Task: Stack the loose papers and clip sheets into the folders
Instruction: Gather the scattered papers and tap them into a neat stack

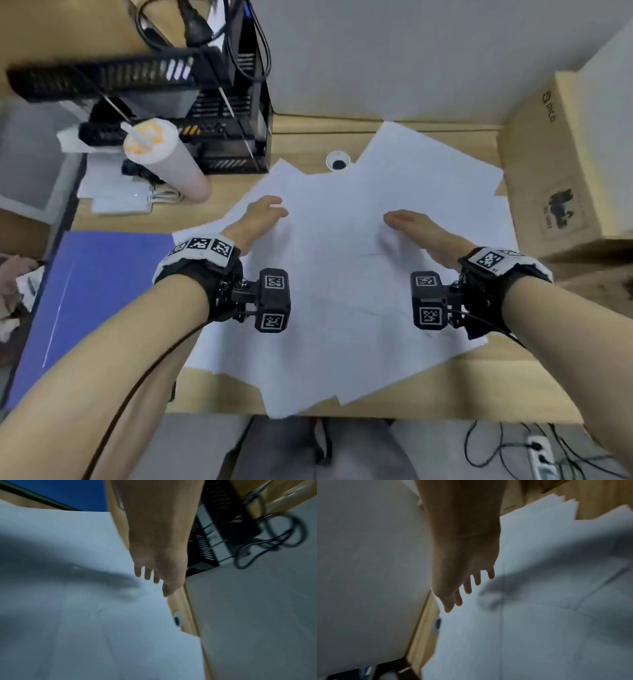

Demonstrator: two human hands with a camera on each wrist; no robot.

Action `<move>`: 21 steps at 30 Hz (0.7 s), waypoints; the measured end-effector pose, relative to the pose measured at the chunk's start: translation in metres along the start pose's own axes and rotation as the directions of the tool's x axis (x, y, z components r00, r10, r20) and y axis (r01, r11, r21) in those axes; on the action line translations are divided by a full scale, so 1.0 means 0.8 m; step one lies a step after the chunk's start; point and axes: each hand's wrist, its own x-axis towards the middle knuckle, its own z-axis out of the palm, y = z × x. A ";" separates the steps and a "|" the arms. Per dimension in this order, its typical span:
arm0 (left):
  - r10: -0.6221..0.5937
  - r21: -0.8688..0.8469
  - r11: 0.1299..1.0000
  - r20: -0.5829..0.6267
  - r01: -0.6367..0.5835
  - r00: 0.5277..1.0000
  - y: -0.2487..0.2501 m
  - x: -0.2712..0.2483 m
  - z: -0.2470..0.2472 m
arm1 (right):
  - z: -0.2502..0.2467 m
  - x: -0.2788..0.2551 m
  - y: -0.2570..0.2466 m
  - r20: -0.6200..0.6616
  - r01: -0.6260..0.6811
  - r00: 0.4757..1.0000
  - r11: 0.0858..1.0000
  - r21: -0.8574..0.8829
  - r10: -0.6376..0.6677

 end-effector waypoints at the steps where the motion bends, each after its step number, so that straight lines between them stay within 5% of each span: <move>1: -0.053 0.034 0.998 -0.044 0.055 0.998 -0.015 0.006 0.005 | 0.006 0.003 0.013 -0.035 -0.011 0.999 1.000 0.021 0.011; 3: -0.163 0.094 0.979 -0.156 0.179 0.974 -0.044 0.017 0.018 | 0.020 0.011 0.037 -0.112 -0.024 0.993 0.999 0.029 0.027; 6: -0.167 0.180 0.961 -0.227 0.209 0.960 -0.059 0.013 0.035 | 0.044 0.012 0.051 -0.182 0.018 0.983 0.996 -0.087 -0.034; 13: -0.117 -0.127 0.988 -0.219 0.091 0.969 -0.037 0.015 0.058 | 0.069 0.015 0.042 -0.143 0.040 0.988 0.994 -0.098 -0.054; 16: -0.036 -0.116 0.993 -0.241 0.008 0.970 -0.024 0.008 0.060 | 0.067 0.016 0.041 -0.143 0.043 0.988 0.996 -0.082 -0.055; 21: 0.187 -0.082 0.977 -0.094 -0.195 0.978 0.000 -0.002 0.037 | 0.057 0.022 0.034 -0.177 0.033 0.984 0.993 0.113 -0.013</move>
